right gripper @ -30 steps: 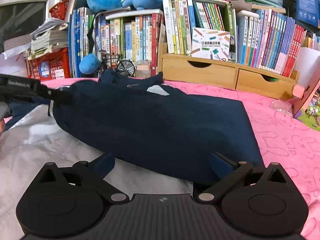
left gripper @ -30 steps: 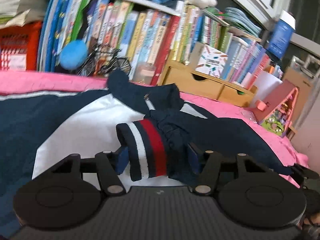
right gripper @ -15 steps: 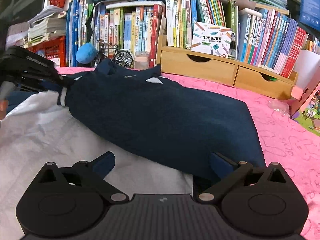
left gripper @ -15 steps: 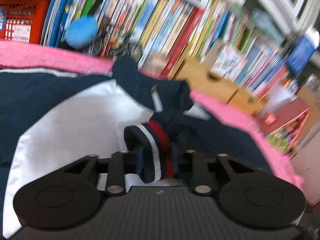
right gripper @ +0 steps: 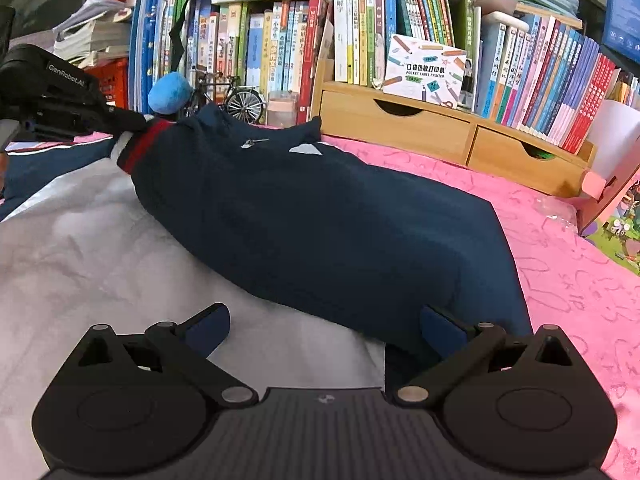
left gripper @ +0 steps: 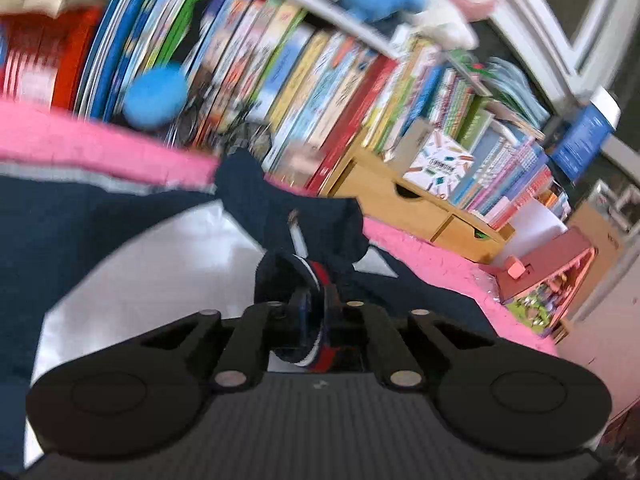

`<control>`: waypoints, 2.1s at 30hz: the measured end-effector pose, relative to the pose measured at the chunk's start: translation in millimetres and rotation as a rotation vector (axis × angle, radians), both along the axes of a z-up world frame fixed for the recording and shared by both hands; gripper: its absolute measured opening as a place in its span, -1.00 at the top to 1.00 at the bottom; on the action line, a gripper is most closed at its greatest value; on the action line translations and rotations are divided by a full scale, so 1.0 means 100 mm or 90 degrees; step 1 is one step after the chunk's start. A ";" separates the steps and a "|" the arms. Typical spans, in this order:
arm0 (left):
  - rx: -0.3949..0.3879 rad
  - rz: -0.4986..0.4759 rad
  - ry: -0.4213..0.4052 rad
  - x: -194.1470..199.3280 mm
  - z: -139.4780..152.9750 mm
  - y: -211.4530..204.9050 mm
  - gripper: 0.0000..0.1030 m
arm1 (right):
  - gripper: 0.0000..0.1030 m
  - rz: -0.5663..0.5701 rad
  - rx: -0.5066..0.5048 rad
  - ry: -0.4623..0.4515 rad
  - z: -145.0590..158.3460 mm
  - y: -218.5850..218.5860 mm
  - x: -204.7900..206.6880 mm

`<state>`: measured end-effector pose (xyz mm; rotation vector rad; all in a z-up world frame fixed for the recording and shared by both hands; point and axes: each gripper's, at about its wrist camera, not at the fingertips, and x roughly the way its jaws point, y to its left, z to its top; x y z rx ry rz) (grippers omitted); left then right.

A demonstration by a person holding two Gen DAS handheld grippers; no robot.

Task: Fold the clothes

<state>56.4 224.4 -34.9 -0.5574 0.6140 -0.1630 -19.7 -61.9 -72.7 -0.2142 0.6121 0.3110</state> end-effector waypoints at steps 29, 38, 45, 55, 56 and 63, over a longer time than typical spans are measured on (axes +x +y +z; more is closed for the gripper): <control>0.056 0.098 0.008 0.23 -0.01 0.10 0.84 | -1.00 0.004 -0.002 0.007 -0.03 0.01 0.03; 0.200 0.175 0.003 -0.04 0.09 0.63 0.83 | -1.00 0.085 -0.001 -0.045 0.05 0.04 -0.13; 0.213 0.176 0.045 -0.16 -0.20 0.84 0.72 | -1.00 0.042 -0.094 -0.111 0.17 -0.07 -0.24; 0.263 0.167 0.028 -0.15 -0.27 0.73 0.63 | -0.99 -0.116 -0.215 -0.144 0.06 -0.45 0.21; 0.253 0.165 0.027 -0.15 -0.28 0.75 0.63 | -0.99 -0.121 -0.175 -0.130 0.08 -0.57 0.23; 0.236 0.160 0.023 -0.16 -0.30 0.78 0.60 | -0.98 -0.111 -0.084 -0.036 0.17 -0.74 0.15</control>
